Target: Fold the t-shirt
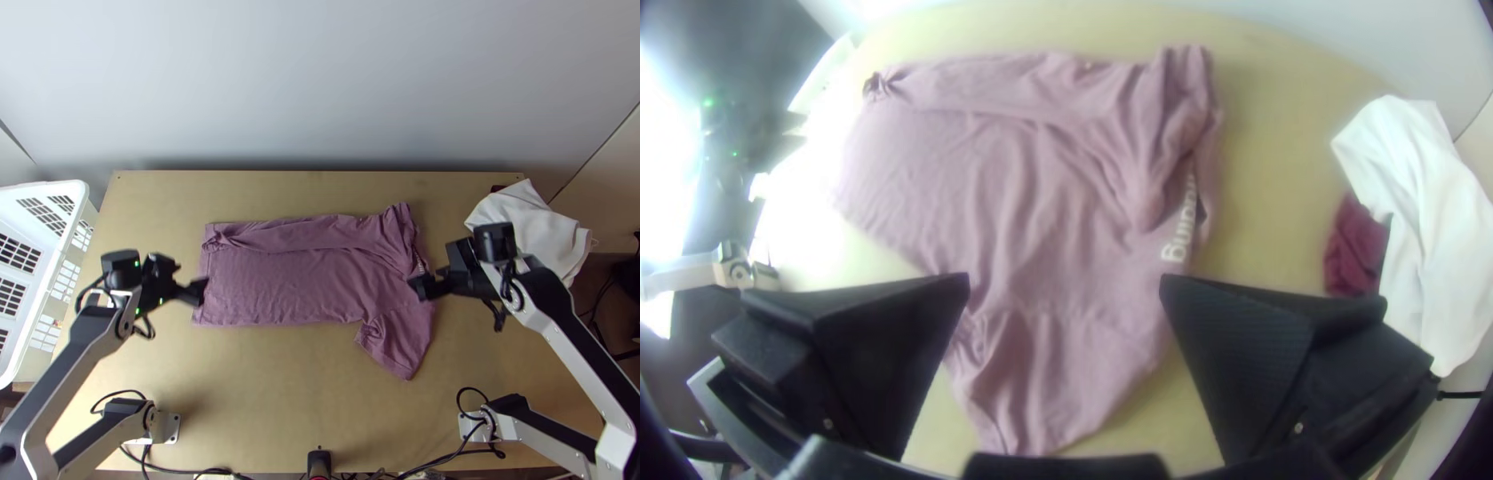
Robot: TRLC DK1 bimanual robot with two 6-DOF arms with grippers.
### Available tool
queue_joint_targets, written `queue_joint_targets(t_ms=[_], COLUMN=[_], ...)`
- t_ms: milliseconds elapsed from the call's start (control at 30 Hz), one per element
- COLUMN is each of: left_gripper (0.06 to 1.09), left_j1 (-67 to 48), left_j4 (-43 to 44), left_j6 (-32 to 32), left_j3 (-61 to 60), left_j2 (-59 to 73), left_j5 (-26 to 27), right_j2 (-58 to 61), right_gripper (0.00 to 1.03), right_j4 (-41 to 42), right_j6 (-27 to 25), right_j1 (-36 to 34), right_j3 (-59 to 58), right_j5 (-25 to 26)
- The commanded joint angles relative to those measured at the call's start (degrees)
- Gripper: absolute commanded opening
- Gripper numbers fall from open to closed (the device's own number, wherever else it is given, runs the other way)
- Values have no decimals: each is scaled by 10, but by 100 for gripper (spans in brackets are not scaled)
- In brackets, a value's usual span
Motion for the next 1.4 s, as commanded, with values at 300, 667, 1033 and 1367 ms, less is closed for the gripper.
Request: queue_joint_targets(t_ms=[300,667,1033,1367], left_gripper=[104,104,103,20], left_j1=[31,20,7,-27], left_j4=[-183,-188,-86,-169], left_j6=[137,117,33,43], left_j3=[-61,-67,-64,-87], left_j2=[-26,13,51,40], left_j5=[13,25,24,87], right_j2=[-70,-72,-93,-97], right_gripper=[99,97,96,96], right_j4=[-183,-187,-198,-199], right_j6=[-42,-49,-40,-33], right_j1=[126,128,130,130], right_j3=[2,5,0,3], right_j5=[-16,-16,-16,-16])
